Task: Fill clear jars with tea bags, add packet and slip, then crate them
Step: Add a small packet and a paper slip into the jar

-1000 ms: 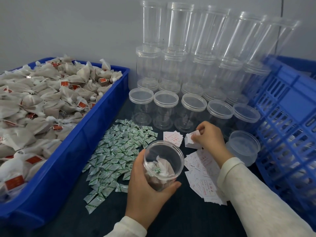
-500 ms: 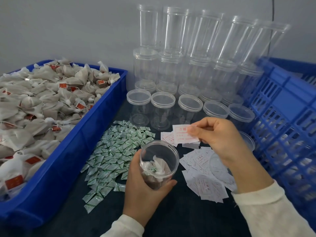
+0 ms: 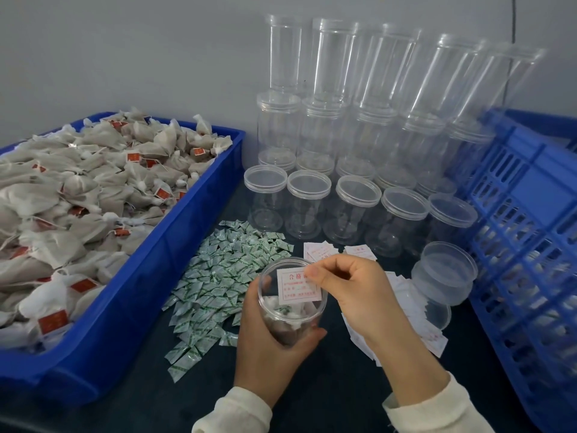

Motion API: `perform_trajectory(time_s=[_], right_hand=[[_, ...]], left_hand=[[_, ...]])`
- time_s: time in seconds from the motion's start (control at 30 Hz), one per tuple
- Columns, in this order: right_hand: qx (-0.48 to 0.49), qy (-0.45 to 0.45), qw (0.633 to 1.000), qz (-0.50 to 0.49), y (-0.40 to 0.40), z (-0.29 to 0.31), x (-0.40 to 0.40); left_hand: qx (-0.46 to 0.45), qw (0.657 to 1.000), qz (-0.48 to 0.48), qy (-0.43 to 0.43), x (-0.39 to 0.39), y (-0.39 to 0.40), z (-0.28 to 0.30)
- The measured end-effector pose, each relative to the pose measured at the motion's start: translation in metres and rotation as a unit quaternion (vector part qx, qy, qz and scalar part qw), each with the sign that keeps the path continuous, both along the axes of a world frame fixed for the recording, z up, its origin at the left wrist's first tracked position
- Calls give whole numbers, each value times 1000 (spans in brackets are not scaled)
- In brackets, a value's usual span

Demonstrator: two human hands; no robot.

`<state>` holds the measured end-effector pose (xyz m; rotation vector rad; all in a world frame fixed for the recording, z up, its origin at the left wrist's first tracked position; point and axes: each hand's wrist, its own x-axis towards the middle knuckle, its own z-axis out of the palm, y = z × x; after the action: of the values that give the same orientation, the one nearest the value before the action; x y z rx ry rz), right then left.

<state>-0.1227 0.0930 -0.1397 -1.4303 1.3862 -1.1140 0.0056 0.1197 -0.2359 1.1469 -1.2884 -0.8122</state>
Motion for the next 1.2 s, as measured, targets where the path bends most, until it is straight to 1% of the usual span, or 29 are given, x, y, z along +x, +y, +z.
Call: perform_trajectory(time_s=[0.03, 0.13, 0.2, 0.33, 0.4, 0.47, 0.6, 0.63, 0.67, 0.7, 0.73, 0.8, 0.83, 0.93, 1.0, 1.07, 1.13, 1.2], right_hand=[[-4, 19, 1000, -5, -1, 0, 1], [-11, 129, 992, -2, -3, 0, 1], [-9, 184, 983, 6, -3, -1, 2], [-56, 298, 953, 7, -5, -3, 3], [-73, 334, 940, 12, -5, -4, 2], [-79, 340, 937, 20, -4, -4, 0], [-88, 268, 959, 24, -4, 5, -5], [-98, 258, 961, 32, -4, 9, -6], [-104, 270, 956, 53, -4, 13, -7], [-102, 305, 943, 85, -3, 17, -6], [-93, 363, 920, 119, -3, 21, -5], [-87, 473, 861, 163, -2, 27, 2], [-91, 507, 840, 172, -2, 30, 5], [-109, 564, 797, 186, -3, 35, 12], [-108, 590, 777, 191, -5, 37, 18], [-98, 606, 764, 200, -7, 39, 23], [-88, 610, 758, 212, -8, 42, 27], [-76, 606, 760, 222, -10, 45, 30]], left_hand=[[0, 1000, 0, 1, 0, 0, 0], [2, 1000, 2, 7, 0, 0, 0], [7, 1000, 4, 5, 0, 1, 1], [15, 1000, 4, 8, 0, 2, 0], [18, 1000, -1, 10, 0, 1, 0], [23, 1000, -7, 16, 0, 1, 0], [28, 999, -4, 16, 0, 0, -2], [27, 999, -4, 17, 0, 0, -1], [26, 999, -5, 19, 0, 0, -2], [27, 999, -6, 19, 0, -1, -3], [28, 999, -7, 22, 0, -1, -3], [26, 999, -10, 26, 0, -2, -5], [21, 999, -10, 21, 0, -2, -6], [12, 999, -13, 26, 0, -2, -5], [18, 999, -19, 39, 0, -3, -6], [23, 998, -27, 47, 0, -4, -9], [23, 998, -27, 55, -1, -5, -12], [11, 999, -9, 39, -1, -4, -14]])
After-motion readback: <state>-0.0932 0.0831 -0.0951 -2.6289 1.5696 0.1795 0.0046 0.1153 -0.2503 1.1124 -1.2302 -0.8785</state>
